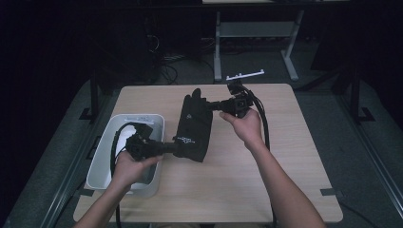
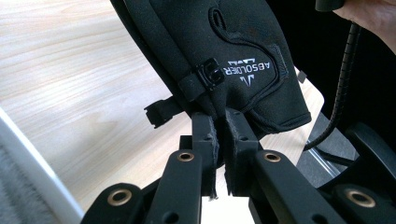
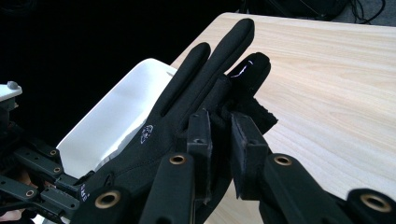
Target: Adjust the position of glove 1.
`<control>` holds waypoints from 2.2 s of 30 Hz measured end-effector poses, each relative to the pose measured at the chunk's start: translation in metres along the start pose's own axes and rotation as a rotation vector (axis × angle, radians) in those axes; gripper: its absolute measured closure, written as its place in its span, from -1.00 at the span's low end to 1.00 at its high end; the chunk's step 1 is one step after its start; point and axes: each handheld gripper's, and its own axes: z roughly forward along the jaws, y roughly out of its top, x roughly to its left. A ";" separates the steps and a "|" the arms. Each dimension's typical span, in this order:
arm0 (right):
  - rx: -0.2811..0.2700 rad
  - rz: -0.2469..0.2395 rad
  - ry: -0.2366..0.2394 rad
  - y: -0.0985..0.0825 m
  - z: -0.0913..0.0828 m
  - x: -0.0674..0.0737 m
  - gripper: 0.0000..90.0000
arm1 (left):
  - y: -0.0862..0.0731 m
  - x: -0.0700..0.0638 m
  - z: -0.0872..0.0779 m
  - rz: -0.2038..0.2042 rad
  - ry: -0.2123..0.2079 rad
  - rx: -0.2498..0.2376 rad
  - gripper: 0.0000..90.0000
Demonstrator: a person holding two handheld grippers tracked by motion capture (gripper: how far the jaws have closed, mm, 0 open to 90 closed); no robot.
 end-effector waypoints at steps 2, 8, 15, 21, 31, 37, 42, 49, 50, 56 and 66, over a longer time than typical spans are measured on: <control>0.000 -0.005 0.006 0.002 0.002 0.002 0.76 | -0.001 0.000 -0.003 0.004 0.008 -0.001 0.87; 0.010 -0.015 0.011 0.007 0.008 0.007 0.76 | -0.002 0.003 -0.010 0.005 0.016 -0.008 0.87; 0.008 -0.025 0.019 0.012 0.016 0.015 0.76 | -0.004 0.008 -0.020 -0.001 0.027 -0.017 0.87; 0.012 -0.028 0.028 0.014 0.023 0.019 0.76 | -0.008 0.010 -0.027 -0.007 0.033 -0.020 0.87; 0.022 -0.042 0.038 0.017 0.036 0.029 0.76 | -0.014 0.014 -0.040 -0.016 0.045 -0.030 0.87; 0.027 -0.042 0.053 0.020 0.046 0.038 0.76 | -0.019 0.019 -0.049 -0.029 0.059 -0.037 0.87; 0.031 -0.045 0.060 0.022 0.053 0.042 0.76 | -0.023 0.022 -0.054 -0.035 0.069 -0.038 0.87; 0.037 -0.047 0.069 0.023 0.063 0.047 0.76 | -0.028 0.027 -0.061 -0.040 0.077 -0.038 0.87; 0.039 -0.048 0.070 0.023 0.064 0.048 0.76 | -0.029 0.028 -0.062 -0.042 0.079 -0.039 0.87; 0.042 -0.049 0.076 0.024 0.070 0.052 0.76 | -0.031 0.031 -0.068 -0.042 0.086 -0.042 0.87; 0.044 -0.055 0.085 0.028 0.083 0.061 0.76 | -0.037 0.037 -0.078 -0.057 0.099 -0.050 0.87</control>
